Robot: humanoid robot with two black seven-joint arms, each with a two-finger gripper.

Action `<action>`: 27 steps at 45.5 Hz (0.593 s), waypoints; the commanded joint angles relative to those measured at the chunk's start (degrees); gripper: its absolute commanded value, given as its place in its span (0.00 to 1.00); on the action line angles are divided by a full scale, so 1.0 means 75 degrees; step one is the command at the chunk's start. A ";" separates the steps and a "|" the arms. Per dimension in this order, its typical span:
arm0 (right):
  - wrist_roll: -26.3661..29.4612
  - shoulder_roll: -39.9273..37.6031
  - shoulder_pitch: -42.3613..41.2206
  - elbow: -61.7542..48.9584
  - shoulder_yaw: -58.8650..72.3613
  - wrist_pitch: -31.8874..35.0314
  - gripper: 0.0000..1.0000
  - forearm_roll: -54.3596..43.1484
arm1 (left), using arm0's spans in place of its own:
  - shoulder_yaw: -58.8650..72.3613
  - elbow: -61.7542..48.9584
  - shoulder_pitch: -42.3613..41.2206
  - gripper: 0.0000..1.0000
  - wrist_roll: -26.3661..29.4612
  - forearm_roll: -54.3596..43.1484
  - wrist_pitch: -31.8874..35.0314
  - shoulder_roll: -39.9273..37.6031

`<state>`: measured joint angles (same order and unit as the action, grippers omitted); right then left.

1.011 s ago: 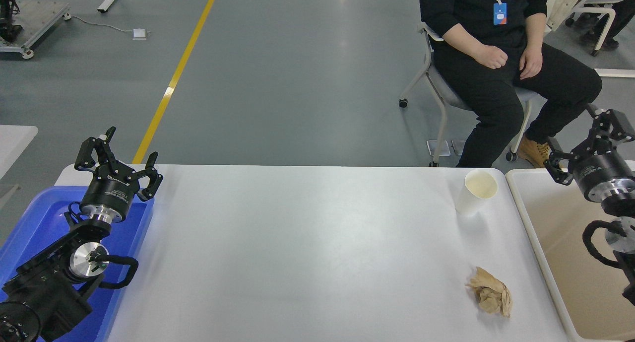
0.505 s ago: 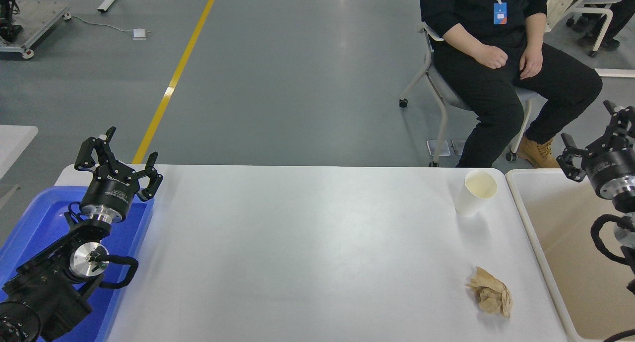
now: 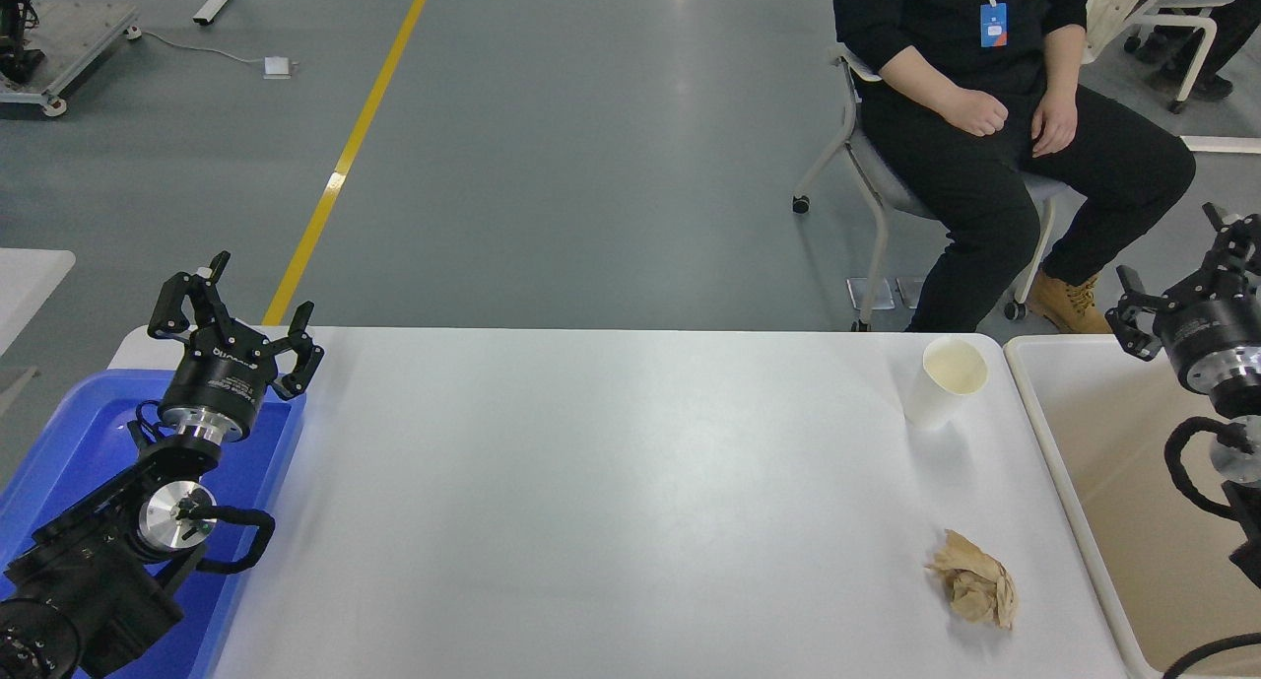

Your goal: Clean the table surface

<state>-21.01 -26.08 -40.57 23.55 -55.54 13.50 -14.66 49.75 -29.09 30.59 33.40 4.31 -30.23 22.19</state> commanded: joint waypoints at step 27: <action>-0.0023 -0.1480 -0.3462 0.0293 0.9104 0.0028 0.99 -0.1981 | 0.0000 0.0000 0.0000 1.00 0.0000 0.0000 0.0000 -0.0006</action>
<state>-21.15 -35.67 -58.92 24.07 -6.22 13.68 -20.74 49.75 -29.09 30.59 33.40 4.31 -30.23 22.20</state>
